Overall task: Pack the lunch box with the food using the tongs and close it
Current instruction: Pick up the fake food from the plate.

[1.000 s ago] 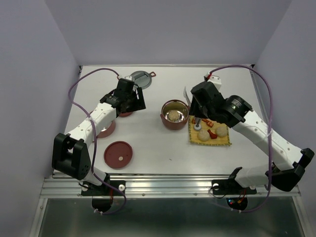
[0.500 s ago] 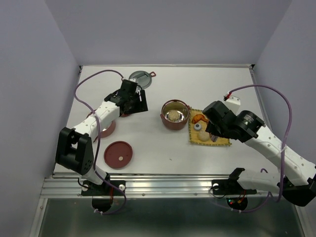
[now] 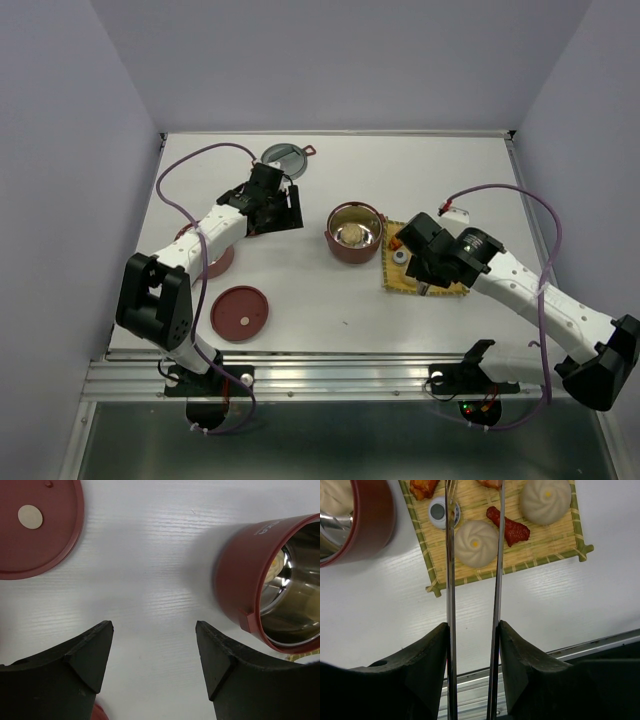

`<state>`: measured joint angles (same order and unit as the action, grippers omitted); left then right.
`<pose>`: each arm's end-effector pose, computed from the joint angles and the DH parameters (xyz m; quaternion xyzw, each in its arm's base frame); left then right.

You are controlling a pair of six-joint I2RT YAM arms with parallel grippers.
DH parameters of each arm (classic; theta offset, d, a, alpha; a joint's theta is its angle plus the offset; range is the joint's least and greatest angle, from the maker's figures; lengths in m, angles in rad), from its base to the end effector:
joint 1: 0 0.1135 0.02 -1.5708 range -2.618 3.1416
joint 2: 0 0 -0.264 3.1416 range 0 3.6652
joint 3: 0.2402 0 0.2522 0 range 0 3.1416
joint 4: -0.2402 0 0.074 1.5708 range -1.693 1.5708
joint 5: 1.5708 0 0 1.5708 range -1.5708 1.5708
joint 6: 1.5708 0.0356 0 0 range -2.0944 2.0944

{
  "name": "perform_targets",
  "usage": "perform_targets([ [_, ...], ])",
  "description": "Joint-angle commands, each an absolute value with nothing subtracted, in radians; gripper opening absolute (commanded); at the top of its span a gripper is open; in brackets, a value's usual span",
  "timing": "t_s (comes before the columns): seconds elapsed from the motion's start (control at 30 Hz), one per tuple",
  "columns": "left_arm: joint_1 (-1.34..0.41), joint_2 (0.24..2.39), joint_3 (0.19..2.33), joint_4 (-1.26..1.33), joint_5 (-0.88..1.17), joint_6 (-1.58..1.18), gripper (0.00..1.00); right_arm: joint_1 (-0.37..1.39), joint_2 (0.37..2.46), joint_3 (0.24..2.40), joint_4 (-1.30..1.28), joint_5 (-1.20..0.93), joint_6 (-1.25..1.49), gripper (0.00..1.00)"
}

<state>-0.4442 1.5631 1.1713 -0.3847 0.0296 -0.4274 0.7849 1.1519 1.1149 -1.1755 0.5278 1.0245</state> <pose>0.3115 -0.1494 0.2626 0.0135 0.9220 -0.1756 0.3448 0.1516 0.1261 0.3075 0.1597 0.9376 -0.0234 0.3081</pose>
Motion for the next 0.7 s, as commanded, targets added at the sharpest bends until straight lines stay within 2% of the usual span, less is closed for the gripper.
perform_targets([
  [0.0,-0.449,1.566,1.200,-0.361,0.034,-0.408,0.78,0.753,1.152,1.117,-1.091,0.545,1.017,0.48],
  [0.67,-0.451,1.582,1.193,-0.354,0.037,-0.400,0.78,0.649,1.132,1.029,-1.017,0.486,0.965,0.49],
])
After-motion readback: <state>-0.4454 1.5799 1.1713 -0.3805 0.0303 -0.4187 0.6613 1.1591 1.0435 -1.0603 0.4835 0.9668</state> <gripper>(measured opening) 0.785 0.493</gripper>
